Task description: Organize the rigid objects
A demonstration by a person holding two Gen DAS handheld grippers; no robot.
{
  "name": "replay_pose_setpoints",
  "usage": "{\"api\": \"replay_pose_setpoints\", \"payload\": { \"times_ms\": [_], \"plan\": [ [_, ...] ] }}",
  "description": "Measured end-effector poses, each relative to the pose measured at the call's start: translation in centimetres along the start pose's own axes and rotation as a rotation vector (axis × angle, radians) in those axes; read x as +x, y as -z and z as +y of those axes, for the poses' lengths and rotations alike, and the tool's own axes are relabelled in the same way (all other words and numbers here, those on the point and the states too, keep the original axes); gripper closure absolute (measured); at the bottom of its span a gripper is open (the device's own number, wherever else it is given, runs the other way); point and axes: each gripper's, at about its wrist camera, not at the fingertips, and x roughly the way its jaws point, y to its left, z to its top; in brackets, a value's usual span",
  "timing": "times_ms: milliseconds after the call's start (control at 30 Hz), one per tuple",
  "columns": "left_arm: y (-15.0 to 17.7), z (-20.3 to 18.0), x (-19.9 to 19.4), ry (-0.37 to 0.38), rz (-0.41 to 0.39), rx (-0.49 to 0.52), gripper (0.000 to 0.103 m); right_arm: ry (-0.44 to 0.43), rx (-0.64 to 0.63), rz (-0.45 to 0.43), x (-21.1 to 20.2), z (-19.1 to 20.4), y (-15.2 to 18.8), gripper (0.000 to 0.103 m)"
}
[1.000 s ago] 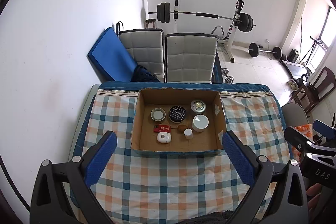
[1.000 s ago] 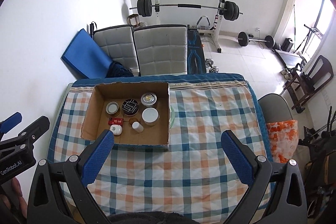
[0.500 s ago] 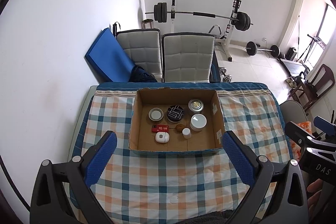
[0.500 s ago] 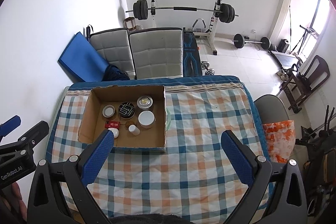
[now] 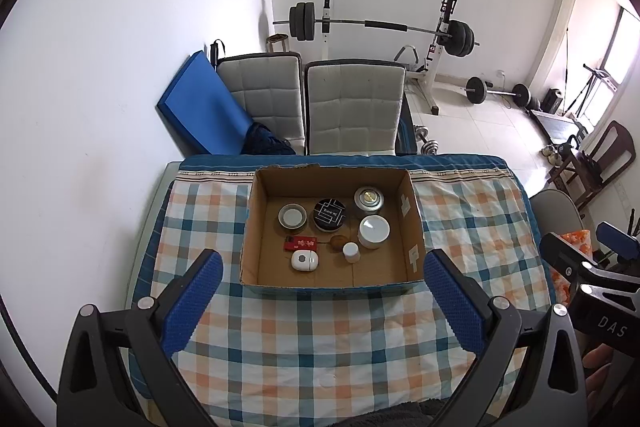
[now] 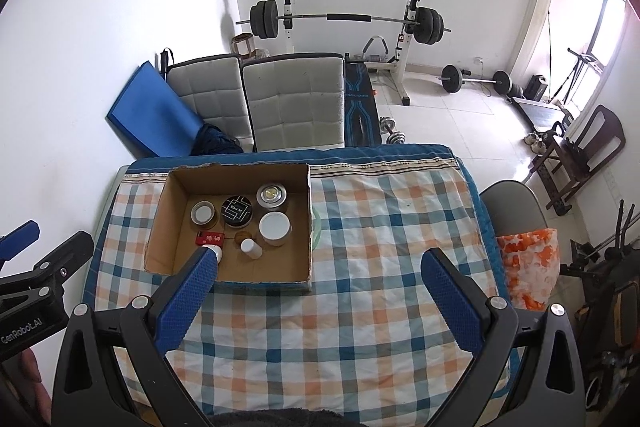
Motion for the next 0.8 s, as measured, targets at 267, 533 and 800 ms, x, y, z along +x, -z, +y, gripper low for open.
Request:
{"api": "replay_pose_setpoints", "payload": {
  "times_ms": [267, 533, 800],
  "plan": [
    [0.1, -0.2, 0.4, 0.007, 0.008, 0.002, 0.000, -0.002, -0.002, 0.012, 0.3, -0.1, 0.4, 0.000],
    [0.5, -0.5, 0.7, 0.014, 0.016, 0.009, 0.000, -0.005, 0.006, 0.025, 0.7, -0.5, 0.6, 0.000],
    [0.8, -0.8, 1.3, 0.020, 0.027, 0.013, 0.000, 0.002, 0.019, 0.035, 1.1, -0.8, 0.9, 0.000]
  ]
}}
